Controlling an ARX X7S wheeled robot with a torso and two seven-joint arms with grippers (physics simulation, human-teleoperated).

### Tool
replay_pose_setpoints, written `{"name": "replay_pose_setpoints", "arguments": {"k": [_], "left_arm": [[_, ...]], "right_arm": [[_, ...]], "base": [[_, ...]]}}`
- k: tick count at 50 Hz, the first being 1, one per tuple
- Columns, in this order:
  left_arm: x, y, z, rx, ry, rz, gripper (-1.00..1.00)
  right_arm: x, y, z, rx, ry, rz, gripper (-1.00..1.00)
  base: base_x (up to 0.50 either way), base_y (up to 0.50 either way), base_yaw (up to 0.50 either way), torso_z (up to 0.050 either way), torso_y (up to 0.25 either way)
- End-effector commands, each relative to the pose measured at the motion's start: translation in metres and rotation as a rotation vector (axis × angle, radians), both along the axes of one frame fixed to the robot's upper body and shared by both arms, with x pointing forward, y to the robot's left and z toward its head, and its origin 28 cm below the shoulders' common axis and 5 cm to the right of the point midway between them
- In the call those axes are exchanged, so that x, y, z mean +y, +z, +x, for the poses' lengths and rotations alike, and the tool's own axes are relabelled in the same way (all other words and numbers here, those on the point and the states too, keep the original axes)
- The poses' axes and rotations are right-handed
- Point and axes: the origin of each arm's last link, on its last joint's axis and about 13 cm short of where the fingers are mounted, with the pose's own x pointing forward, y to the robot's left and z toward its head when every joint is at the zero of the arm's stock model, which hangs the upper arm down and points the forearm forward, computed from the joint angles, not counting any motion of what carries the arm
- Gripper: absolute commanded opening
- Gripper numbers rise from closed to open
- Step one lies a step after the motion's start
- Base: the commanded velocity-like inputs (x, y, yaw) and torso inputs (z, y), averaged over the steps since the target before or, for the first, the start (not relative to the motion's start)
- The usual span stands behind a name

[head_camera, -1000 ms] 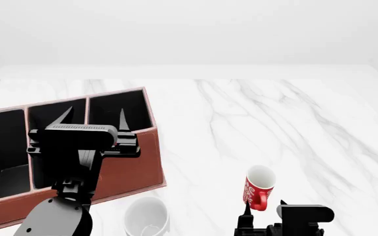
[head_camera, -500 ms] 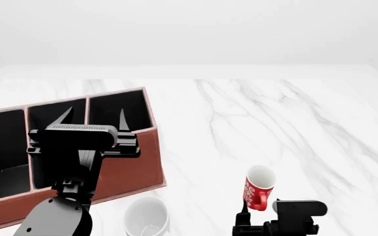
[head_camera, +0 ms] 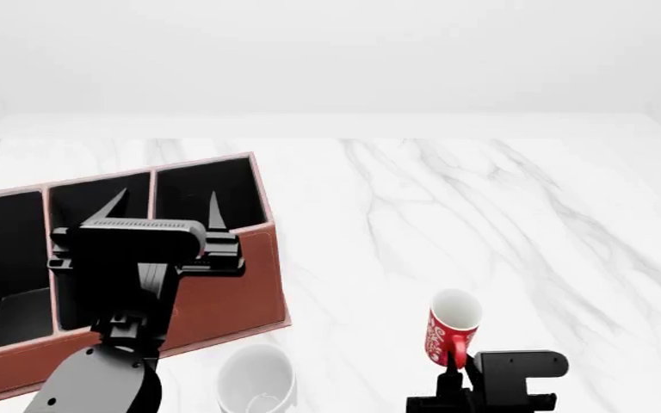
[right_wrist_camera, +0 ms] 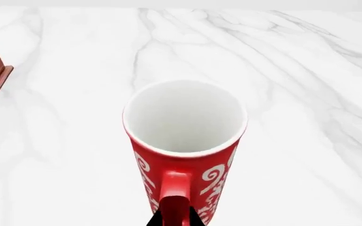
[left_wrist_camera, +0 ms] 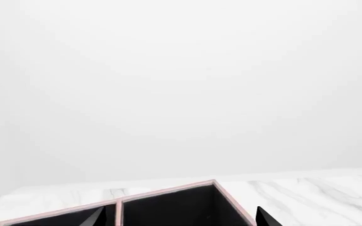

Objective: Pick up the red mug and place it to the right of the caddy.

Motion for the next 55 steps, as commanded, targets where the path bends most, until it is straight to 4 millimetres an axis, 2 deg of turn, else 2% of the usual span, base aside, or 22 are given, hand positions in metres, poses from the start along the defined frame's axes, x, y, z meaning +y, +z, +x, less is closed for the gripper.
{"name": "replay_pose_setpoints", "arguments": {"k": [1,10,15,18,25,32,40,43,44,55], "left_arm": [[0.000,-0.001,0.000,0.002,-0.001,0.002,1.00],[0.000,-0.002,0.000,0.004,0.000,0.001,1.00],[0.001,-0.001,0.000,0.002,0.001,0.000,1.00],[0.001,0.000,-0.001,-0.002,0.001,-0.002,1.00],[0.001,0.001,0.000,-0.002,0.006,-0.002,1.00],[0.002,0.001,0.001,-0.001,0.011,-0.004,1.00],[0.003,0.000,0.002,0.000,0.015,-0.002,1.00],[0.003,0.001,0.003,0.000,0.018,-0.003,1.00],[0.003,0.001,0.003,-0.001,0.019,-0.004,1.00],[0.002,0.001,0.003,-0.002,0.015,0.002,1.00]], "right_arm": [[0.000,0.000,0.000,-0.001,0.000,-0.001,-1.00],[-0.001,0.003,0.002,-0.011,-0.004,-0.010,-1.00],[-0.004,0.021,0.008,-0.066,0.027,-0.055,-1.00],[-0.007,0.038,0.018,-0.109,0.092,-0.095,-1.00],[-0.013,0.059,0.040,-0.191,0.240,-0.145,-1.00],[-0.012,0.071,0.062,-0.246,0.311,-0.162,-1.00],[-0.007,0.070,0.093,-0.247,0.409,-0.187,-1.00],[-0.005,0.070,0.106,-0.248,0.438,-0.159,-1.00],[-0.003,0.069,0.112,-0.252,0.477,-0.087,-1.00],[0.013,0.044,0.144,-0.195,0.543,0.022,-1.00]], "base": [[0.00,0.00,0.00,0.000,0.000],[0.00,0.00,0.00,0.000,0.000],[0.00,0.00,0.00,0.000,0.000],[0.00,0.00,0.00,0.000,0.000],[0.00,0.00,0.00,0.000,0.000],[0.00,0.00,0.00,0.000,0.000],[0.00,0.00,0.00,0.000,0.000],[0.00,0.00,0.00,0.000,0.000],[0.00,0.00,0.00,0.000,0.000],[0.00,0.00,0.00,0.000,0.000]]}}
